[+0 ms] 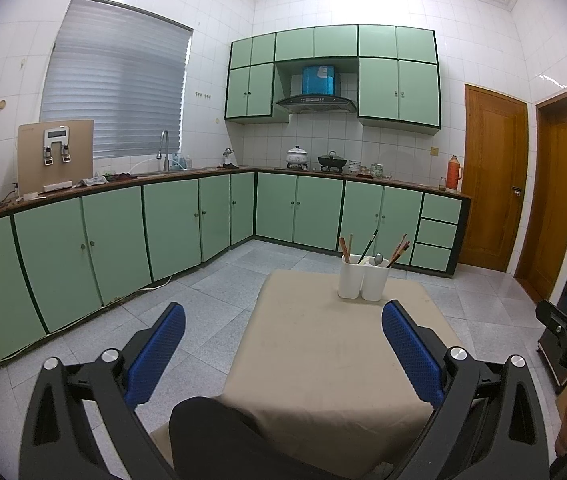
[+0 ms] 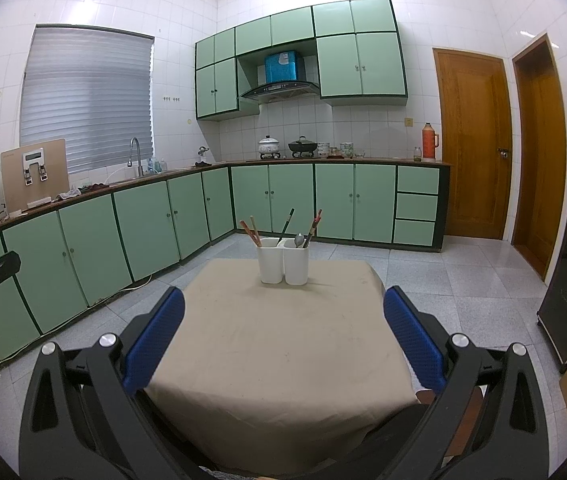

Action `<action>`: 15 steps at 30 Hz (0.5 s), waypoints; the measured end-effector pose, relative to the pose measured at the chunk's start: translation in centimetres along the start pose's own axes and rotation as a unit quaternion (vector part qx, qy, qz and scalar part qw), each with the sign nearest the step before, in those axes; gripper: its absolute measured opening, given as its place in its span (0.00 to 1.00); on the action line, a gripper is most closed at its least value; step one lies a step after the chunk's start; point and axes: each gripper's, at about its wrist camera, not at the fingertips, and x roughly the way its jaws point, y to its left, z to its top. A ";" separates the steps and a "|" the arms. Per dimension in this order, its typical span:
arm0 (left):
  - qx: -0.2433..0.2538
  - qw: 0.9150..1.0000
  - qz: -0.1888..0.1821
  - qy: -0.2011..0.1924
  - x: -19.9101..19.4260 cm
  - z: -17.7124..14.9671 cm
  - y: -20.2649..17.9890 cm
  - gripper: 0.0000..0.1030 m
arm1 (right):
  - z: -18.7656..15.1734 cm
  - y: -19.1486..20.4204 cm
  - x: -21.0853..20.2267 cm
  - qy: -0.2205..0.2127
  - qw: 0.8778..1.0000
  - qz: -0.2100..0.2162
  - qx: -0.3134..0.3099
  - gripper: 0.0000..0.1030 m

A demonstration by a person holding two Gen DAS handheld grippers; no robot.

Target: Organize utensils

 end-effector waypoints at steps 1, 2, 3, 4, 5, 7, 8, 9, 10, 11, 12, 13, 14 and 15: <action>0.000 1.000 -0.001 0.000 0.0 0.0 0.0 0.94 | 0.0 0.0 0.0 0.000 1.000 0.000 0.000 0.94; 0.000 1.000 -0.001 0.000 0.0 0.0 0.0 0.94 | 0.0 0.0 0.0 0.001 1.000 0.000 0.000 0.94; 0.000 1.000 0.000 0.000 0.0 0.0 0.0 0.94 | 0.0 0.0 0.0 0.001 1.000 0.000 0.000 0.94; 0.000 1.000 0.000 0.000 0.0 0.0 -0.1 0.94 | 0.0 0.0 0.0 0.001 1.000 0.000 0.000 0.94; 0.000 1.000 -0.001 0.000 0.1 0.1 -0.1 0.94 | 0.0 0.0 0.0 0.001 1.000 0.000 0.000 0.94; -0.001 1.000 0.000 0.001 0.1 0.0 -0.1 0.94 | 0.0 0.0 0.0 0.000 1.000 0.000 0.000 0.94; -0.001 1.000 0.000 0.001 0.1 0.0 -0.2 0.94 | 0.0 0.0 0.0 0.000 1.000 0.000 0.000 0.94; -0.001 1.000 0.000 0.000 0.1 0.0 -0.1 0.94 | 0.0 0.0 0.0 0.001 1.000 0.000 0.000 0.94; -0.001 1.000 0.000 0.000 0.1 0.0 -0.1 0.94 | 0.0 0.0 0.0 0.001 1.000 0.000 0.000 0.94; 0.000 1.000 -0.001 0.000 0.1 0.0 -0.2 0.94 | 0.0 0.1 0.0 0.001 1.000 0.000 0.000 0.94; 0.000 1.000 0.000 0.000 0.1 0.0 -0.1 0.94 | 0.0 0.1 0.0 0.001 1.000 0.000 0.000 0.94; 0.000 1.000 0.000 0.000 0.1 0.0 -0.1 0.94 | 0.0 0.1 0.1 0.002 1.000 0.000 0.000 0.94; -0.001 1.000 0.000 0.001 0.1 0.0 -0.1 0.94 | 0.0 0.1 0.0 0.001 1.000 0.000 0.000 0.94; -0.002 1.000 0.000 0.000 0.1 0.0 -0.1 0.94 | 0.0 0.1 0.1 0.001 1.000 0.000 0.000 0.94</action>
